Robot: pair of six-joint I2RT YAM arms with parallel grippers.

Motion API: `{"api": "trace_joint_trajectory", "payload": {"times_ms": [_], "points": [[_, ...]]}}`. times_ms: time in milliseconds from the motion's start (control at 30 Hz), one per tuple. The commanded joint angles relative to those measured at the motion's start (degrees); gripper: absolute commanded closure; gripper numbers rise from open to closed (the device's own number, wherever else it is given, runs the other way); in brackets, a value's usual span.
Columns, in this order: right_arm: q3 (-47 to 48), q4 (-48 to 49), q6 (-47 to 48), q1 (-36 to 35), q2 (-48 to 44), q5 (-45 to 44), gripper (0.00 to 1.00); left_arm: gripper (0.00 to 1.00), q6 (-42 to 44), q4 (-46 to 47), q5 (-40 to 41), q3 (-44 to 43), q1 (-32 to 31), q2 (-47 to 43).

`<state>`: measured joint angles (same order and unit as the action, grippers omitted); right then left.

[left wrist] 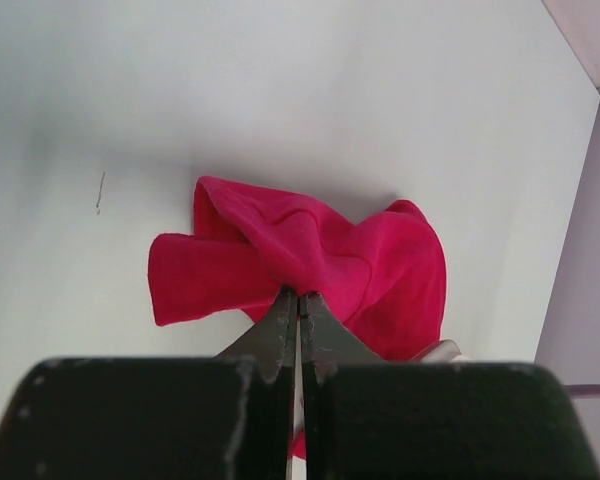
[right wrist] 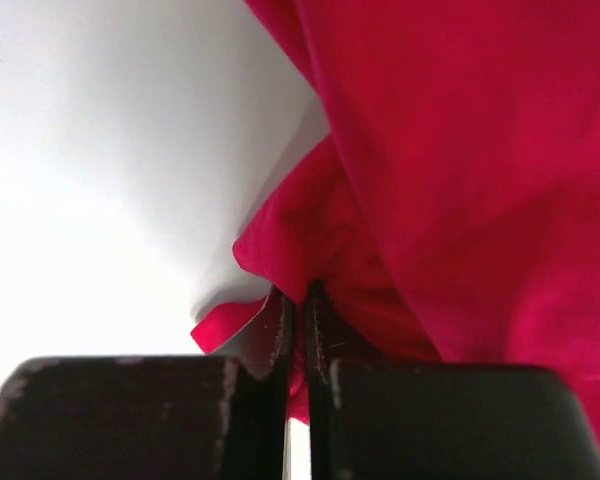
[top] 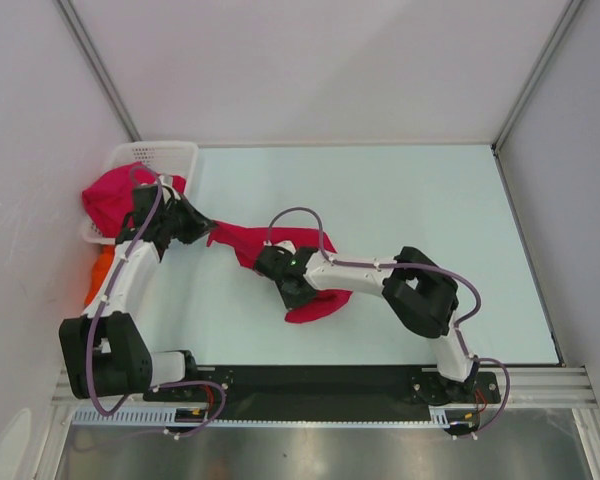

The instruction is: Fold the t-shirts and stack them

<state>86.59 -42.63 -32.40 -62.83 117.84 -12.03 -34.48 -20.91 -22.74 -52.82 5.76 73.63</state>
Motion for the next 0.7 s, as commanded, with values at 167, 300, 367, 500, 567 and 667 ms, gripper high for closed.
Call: {"api": "trace_joint_trajectory", "payload": {"times_ms": [167, 300, 367, 500, 567, 667], "points": [[-6.2, -1.1, -1.3, 0.3, -12.1, -5.2, 1.00, 1.00, 0.3, 2.5, -0.8, 0.0, 0.6, -0.6], [-4.2, -12.0, -0.9, 1.3, -20.3, -12.6, 1.00, 1.00, 1.3, 0.7, -0.5, -0.6, 2.8, -1.0], [-3.0, -15.7, -1.3, 2.9, -26.7, -16.8, 1.00, 1.00, 1.9, -1.0, -0.5, -1.4, 4.0, -1.7], [-0.8, -21.7, -2.4, 7.4, -37.9, -20.2, 1.00, 1.00, 2.3, -3.0, -1.8, -2.0, 7.7, -3.4], [-0.5, -22.7, -2.7, 9.4, -43.4, -20.8, 1.00, 1.00, 2.4, -4.0, -2.6, -2.4, 8.5, -4.6], [0.1, -25.7, -3.7, 11.6, -47.3, -23.7, 1.00, 1.00, 2.0, -5.5, -4.4, -4.0, 9.9, -6.7]]}}
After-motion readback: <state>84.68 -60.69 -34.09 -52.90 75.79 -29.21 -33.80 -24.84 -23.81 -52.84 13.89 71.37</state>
